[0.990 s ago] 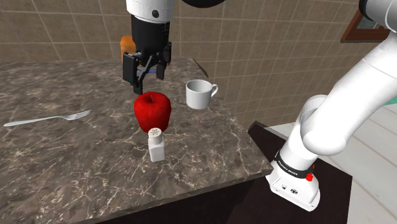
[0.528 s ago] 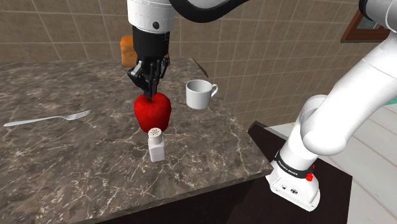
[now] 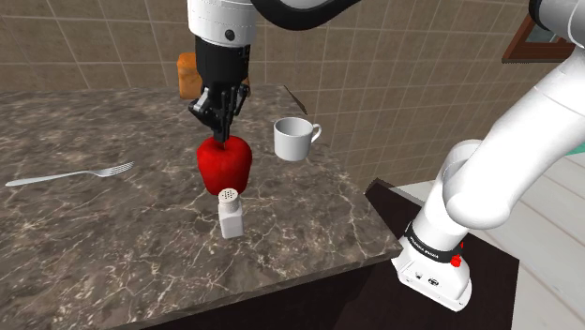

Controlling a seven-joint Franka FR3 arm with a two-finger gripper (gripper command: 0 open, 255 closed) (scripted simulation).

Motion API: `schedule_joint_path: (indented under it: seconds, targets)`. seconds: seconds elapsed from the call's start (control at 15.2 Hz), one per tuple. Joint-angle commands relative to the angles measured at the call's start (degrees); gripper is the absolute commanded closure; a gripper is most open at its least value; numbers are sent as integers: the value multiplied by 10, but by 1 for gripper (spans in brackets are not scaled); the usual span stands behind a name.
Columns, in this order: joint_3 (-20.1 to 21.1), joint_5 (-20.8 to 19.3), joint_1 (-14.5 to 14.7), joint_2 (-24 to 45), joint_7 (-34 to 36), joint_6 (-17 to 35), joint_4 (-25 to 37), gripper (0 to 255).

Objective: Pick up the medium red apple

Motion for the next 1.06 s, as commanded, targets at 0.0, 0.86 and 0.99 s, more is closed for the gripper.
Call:
schedule_joint_path:
  seconds: [0.0, 0.86, 0.99]
  targets:
    - [0, 0, 0, 0, 0, -11, 11, 255]
    - [-1, -9, -4, 17, 2, -112, 128, 255]
    - [-1, -10, -5, 18, 2, -113, 129, 255]
